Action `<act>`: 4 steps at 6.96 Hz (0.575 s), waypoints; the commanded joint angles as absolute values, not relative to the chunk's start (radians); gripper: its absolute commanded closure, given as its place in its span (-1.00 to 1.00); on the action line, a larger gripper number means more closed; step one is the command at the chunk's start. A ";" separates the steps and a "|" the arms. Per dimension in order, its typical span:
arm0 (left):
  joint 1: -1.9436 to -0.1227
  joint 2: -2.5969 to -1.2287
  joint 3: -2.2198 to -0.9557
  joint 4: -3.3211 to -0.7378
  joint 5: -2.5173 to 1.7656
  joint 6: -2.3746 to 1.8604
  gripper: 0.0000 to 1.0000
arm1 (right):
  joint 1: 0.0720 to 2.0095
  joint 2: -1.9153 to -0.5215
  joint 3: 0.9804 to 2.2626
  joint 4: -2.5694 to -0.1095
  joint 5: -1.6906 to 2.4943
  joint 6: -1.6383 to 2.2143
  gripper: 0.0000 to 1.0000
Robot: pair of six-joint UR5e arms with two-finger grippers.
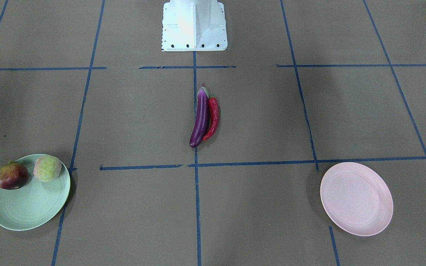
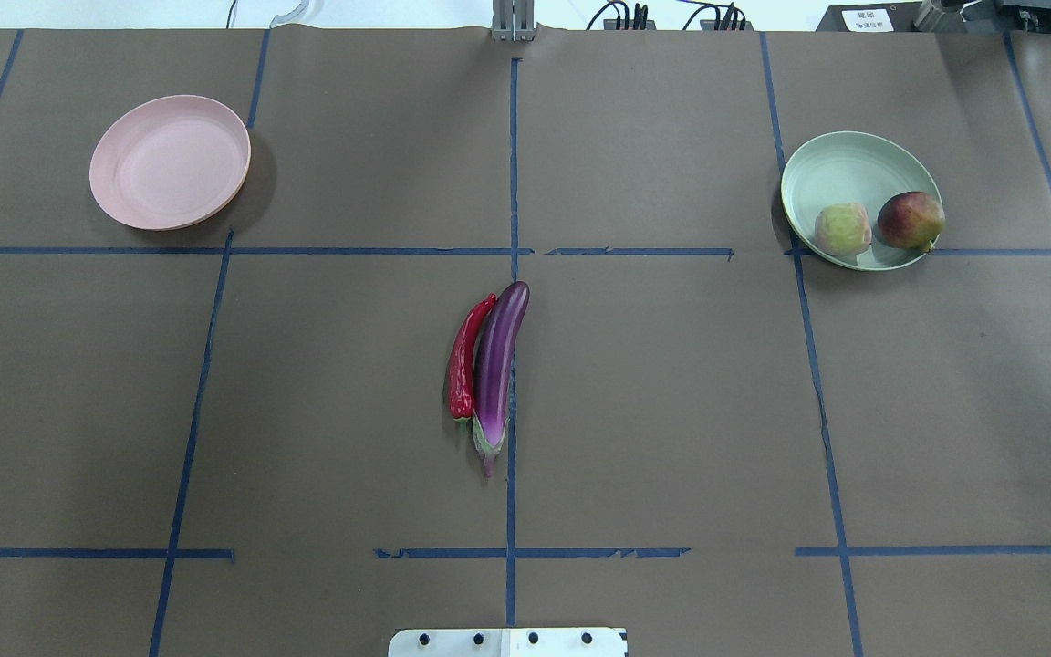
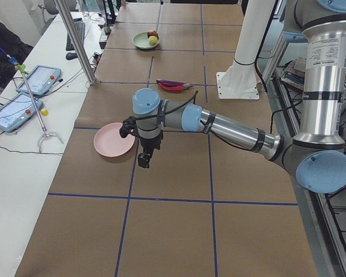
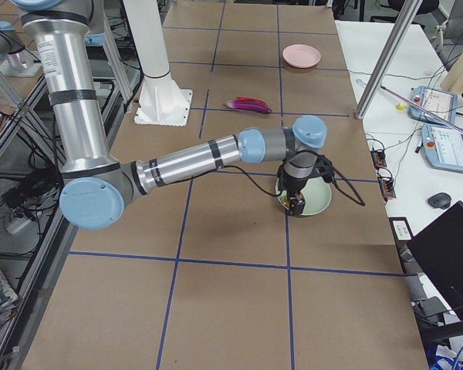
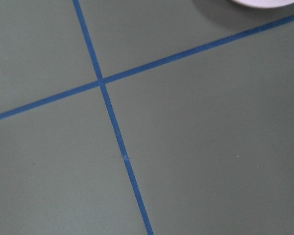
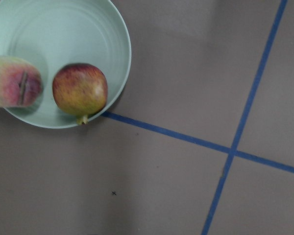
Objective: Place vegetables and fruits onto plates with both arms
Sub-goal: 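Raise the right gripper away from the green plate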
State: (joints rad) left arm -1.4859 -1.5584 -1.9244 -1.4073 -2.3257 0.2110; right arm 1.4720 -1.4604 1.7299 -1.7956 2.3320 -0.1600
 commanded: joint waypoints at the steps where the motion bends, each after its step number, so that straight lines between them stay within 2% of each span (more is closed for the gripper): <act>1: -1.465 -1.598 -1.924 -1.460 -2.333 0.118 -1.00 | 1.574 -1.641 1.755 -1.796 2.345 -0.200 -1.00; 4: -1.179 -1.675 -1.967 -1.667 -2.346 -0.430 -1.00 | 1.578 -1.643 1.766 -1.795 2.345 -0.189 -1.00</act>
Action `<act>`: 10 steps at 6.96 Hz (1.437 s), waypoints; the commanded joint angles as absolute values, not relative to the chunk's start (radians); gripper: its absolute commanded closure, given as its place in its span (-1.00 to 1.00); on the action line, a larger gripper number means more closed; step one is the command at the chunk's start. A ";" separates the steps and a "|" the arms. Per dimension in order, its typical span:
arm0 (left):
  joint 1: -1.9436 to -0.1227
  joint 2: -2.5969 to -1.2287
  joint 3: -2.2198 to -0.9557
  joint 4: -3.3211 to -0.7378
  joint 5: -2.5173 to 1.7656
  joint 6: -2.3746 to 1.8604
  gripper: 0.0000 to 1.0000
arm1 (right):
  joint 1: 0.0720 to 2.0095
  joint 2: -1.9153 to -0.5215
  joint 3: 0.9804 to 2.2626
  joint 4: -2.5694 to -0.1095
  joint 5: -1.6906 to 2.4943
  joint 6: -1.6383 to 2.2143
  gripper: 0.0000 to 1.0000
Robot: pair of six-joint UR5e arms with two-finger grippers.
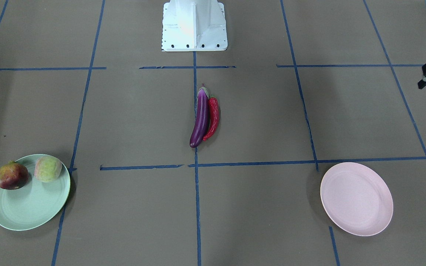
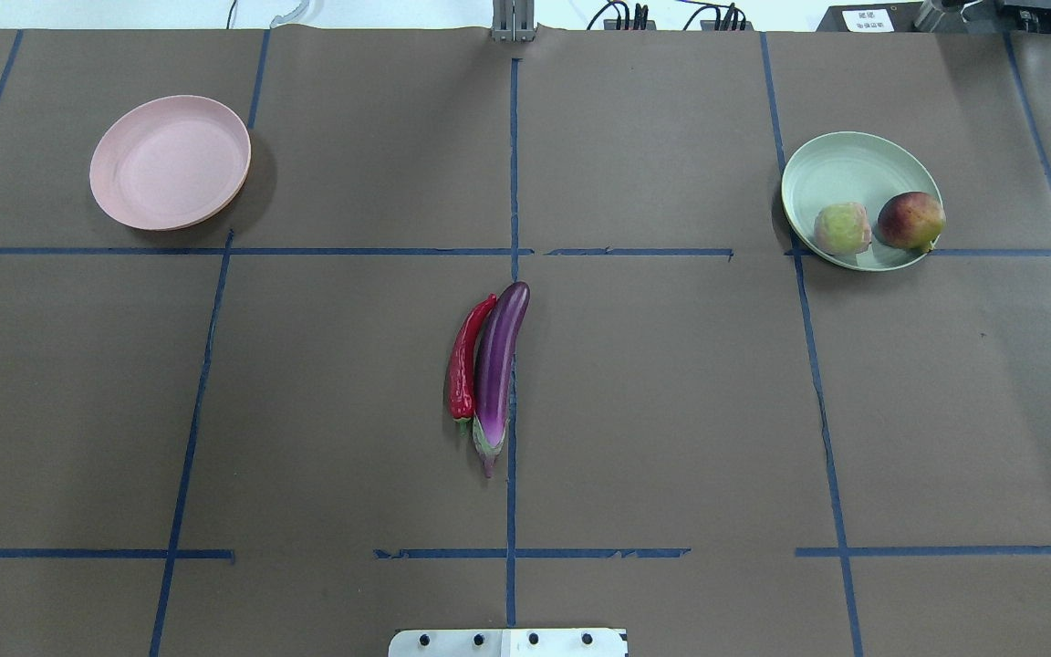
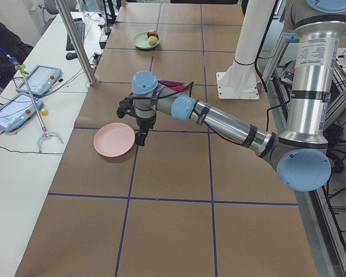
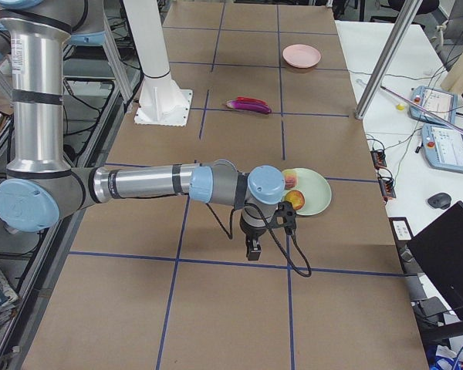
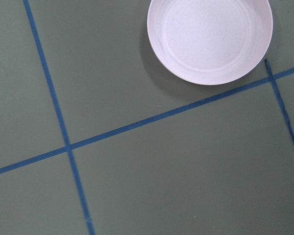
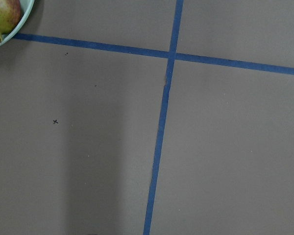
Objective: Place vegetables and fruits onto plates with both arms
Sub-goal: 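Raise the right gripper away from the green plate, then move the left gripper over the purple eggplant and grasp it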
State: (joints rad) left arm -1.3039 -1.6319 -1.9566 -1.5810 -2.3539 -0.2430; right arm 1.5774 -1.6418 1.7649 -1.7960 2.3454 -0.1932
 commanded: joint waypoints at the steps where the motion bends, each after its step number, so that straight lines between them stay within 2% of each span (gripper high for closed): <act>1: -1.035 -1.760 -1.959 -1.666 -2.338 -0.537 -1.00 | 1.578 -1.643 1.766 -1.795 2.345 -0.189 -1.00; 3: -0.788 -1.940 -1.927 -1.657 -2.222 -0.885 -1.00 | 1.578 -1.643 1.766 -1.795 2.345 -0.189 -1.00; 5: -0.591 -2.156 -1.765 -1.657 -2.027 -1.154 -1.00 | 1.578 -1.643 1.766 -1.795 2.345 -0.189 -1.00; 8: -0.477 -2.371 -1.532 -1.657 -1.812 -1.264 -0.99 | 1.578 -1.646 1.764 -1.796 2.347 -0.189 -1.00; 10: -0.459 -2.448 -1.421 -1.657 -1.760 -1.264 -0.79 | 1.578 -1.646 1.764 -1.796 2.347 -0.189 -1.00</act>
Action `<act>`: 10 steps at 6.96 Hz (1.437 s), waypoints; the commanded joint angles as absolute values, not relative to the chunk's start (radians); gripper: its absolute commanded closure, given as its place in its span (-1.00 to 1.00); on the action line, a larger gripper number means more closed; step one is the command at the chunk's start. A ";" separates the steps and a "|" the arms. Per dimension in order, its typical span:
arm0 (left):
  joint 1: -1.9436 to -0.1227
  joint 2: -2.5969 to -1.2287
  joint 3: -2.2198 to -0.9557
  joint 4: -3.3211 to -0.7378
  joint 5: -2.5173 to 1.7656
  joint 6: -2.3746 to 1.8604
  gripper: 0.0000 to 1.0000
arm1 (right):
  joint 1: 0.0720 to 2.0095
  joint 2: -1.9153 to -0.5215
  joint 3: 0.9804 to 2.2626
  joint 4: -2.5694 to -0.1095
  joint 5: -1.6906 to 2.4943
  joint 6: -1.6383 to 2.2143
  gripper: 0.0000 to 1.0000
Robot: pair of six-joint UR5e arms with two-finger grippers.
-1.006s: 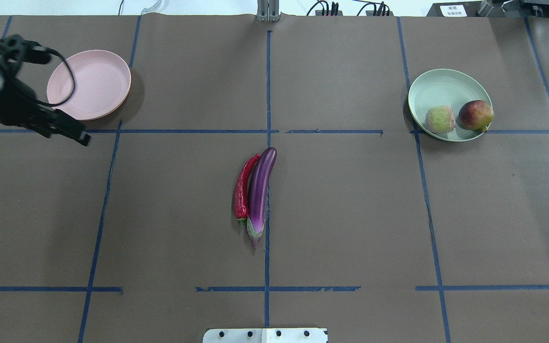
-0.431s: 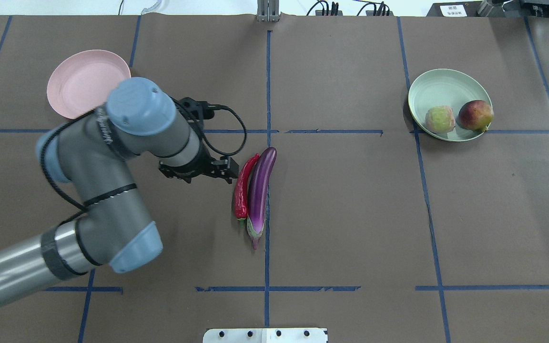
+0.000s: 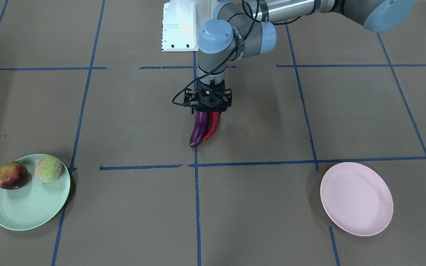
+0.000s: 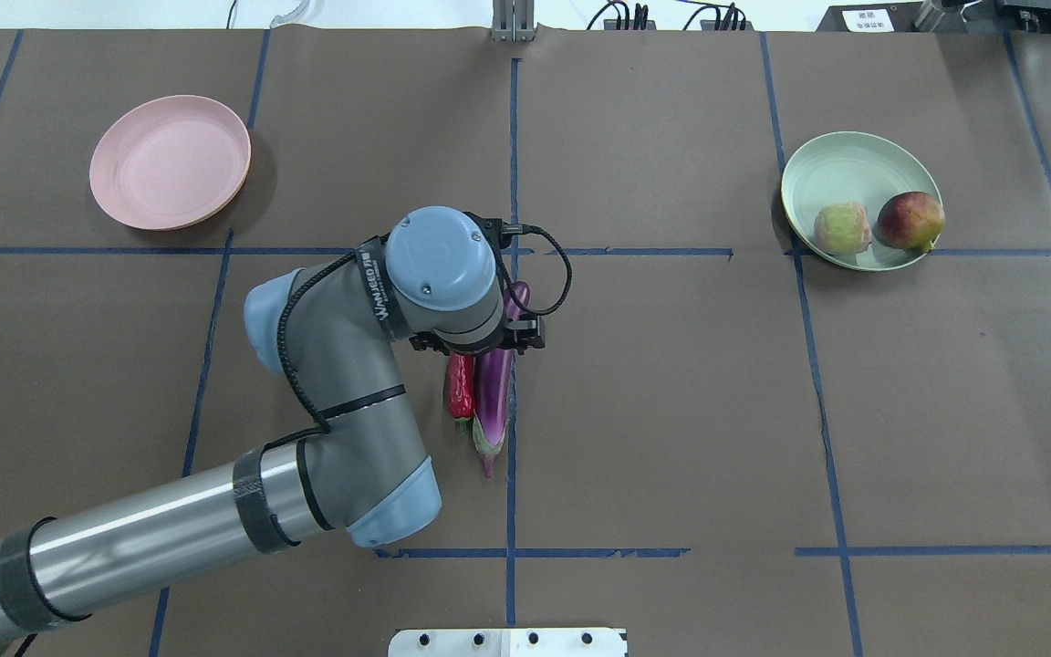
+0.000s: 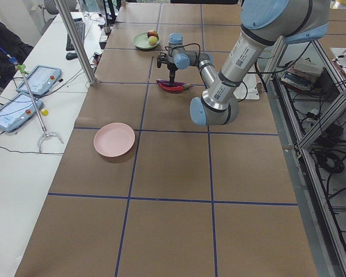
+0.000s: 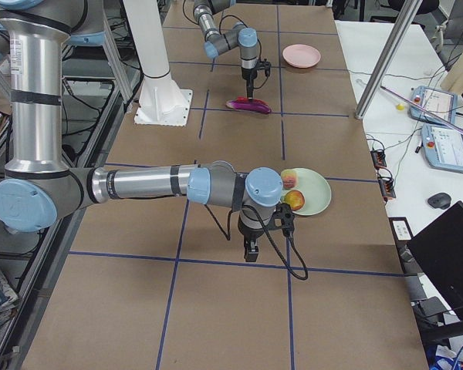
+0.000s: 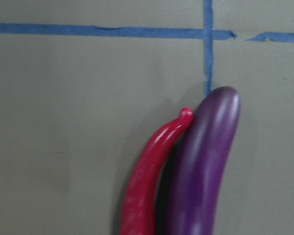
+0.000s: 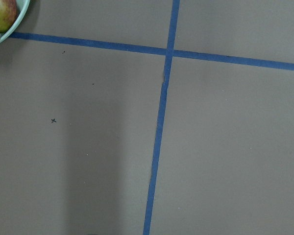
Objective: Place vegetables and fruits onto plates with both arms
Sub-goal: 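Move the left gripper over the purple eggplant and grasp it, then carry the eggplant to the pink plate and release it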
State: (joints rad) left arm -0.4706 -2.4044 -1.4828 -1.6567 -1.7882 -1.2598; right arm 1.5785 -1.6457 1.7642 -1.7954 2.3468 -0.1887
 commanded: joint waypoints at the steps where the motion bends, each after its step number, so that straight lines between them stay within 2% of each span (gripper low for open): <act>1: -0.440 -2.445 -1.417 -1.655 -1.756 -1.264 -0.67 | 1.578 -1.646 1.763 -1.796 2.347 -0.189 -1.00; 3: -0.413 -2.447 -1.401 -1.657 -1.686 -1.264 -0.18 | 1.578 -1.646 1.763 -1.795 2.347 -0.189 -1.00; 4: -0.413 -2.447 -1.401 -1.657 -1.686 -1.266 0.32 | 1.578 -1.646 1.763 -1.796 2.347 -0.189 -1.00; 5: -0.414 -2.447 -1.408 -1.655 -1.687 -1.266 0.90 | 1.578 -1.646 1.763 -1.795 2.347 -0.189 -1.00; 6: -0.426 -2.450 -1.440 -1.638 -1.696 -1.266 1.00 | 1.578 -1.646 1.763 -1.796 2.347 -0.189 -1.00; 7: -0.478 -2.448 -1.495 -1.612 -1.747 -1.266 1.00 | 1.578 -1.646 1.763 -1.795 2.347 -0.189 -1.00; 9: -0.672 -2.413 -1.525 -1.603 -2.001 -1.262 1.00 | 1.578 -1.646 1.763 -1.795 2.347 -0.189 -1.00; 10: -0.772 -2.340 -1.514 -1.612 -2.041 -1.223 1.00 | 1.578 -1.646 1.763 -1.795 2.347 -0.189 -1.00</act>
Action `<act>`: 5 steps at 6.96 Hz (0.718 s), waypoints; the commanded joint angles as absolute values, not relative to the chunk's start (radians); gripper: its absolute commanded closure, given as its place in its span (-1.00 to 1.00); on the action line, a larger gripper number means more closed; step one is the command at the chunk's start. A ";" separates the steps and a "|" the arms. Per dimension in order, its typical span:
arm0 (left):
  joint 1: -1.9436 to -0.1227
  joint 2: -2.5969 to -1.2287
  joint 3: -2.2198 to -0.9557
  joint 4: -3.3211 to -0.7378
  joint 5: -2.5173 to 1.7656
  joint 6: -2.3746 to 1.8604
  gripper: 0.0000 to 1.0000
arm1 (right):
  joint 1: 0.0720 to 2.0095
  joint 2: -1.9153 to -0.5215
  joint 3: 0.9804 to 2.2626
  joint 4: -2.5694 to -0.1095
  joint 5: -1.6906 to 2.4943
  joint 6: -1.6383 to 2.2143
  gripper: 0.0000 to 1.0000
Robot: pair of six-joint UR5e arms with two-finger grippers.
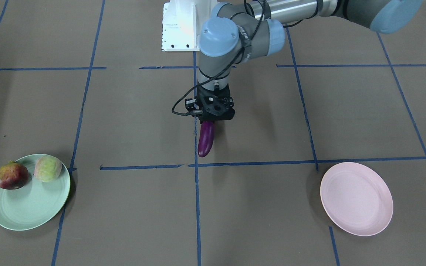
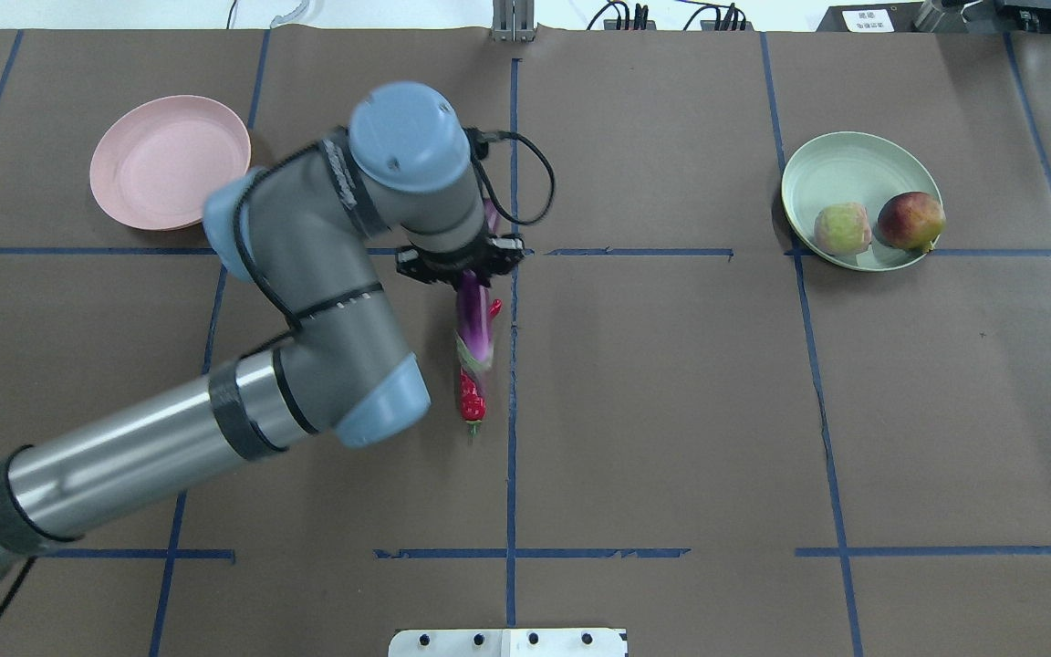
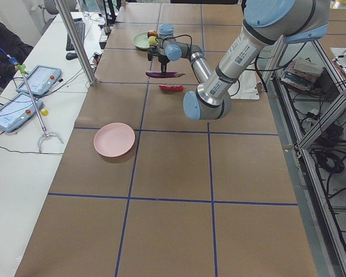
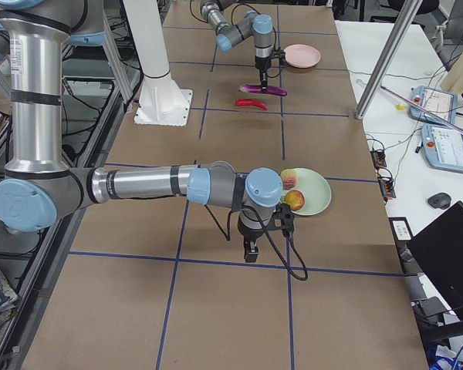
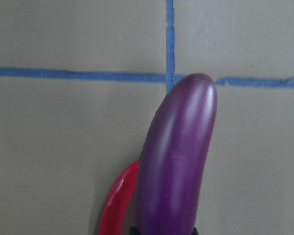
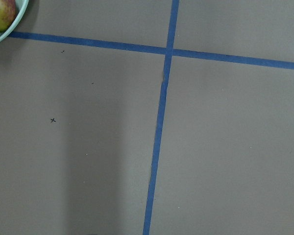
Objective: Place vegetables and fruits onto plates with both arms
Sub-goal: 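Carry the eggplant to the pink plate and release it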
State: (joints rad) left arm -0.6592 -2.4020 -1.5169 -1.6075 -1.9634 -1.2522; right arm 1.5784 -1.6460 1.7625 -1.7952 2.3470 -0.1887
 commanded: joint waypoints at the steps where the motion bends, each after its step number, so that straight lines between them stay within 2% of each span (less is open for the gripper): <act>1: -0.867 -2.292 -1.465 -1.614 -2.045 -1.045 1.00 | 1.578 -1.646 1.761 -1.796 2.347 -0.189 -1.00; 3: -1.021 -2.276 -1.276 -1.624 -2.081 -0.756 1.00 | 1.578 -1.649 1.761 -1.796 2.350 -0.189 -1.00; 5: -1.049 -2.276 -1.089 -1.794 -2.080 -0.716 0.87 | 1.578 -1.649 1.761 -1.795 2.350 -0.189 -1.00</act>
State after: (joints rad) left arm -1.0273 -2.2779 -1.2061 -1.6934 -2.0770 -0.7518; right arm 1.5784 -1.6487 1.7610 -1.7953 2.3498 -0.1887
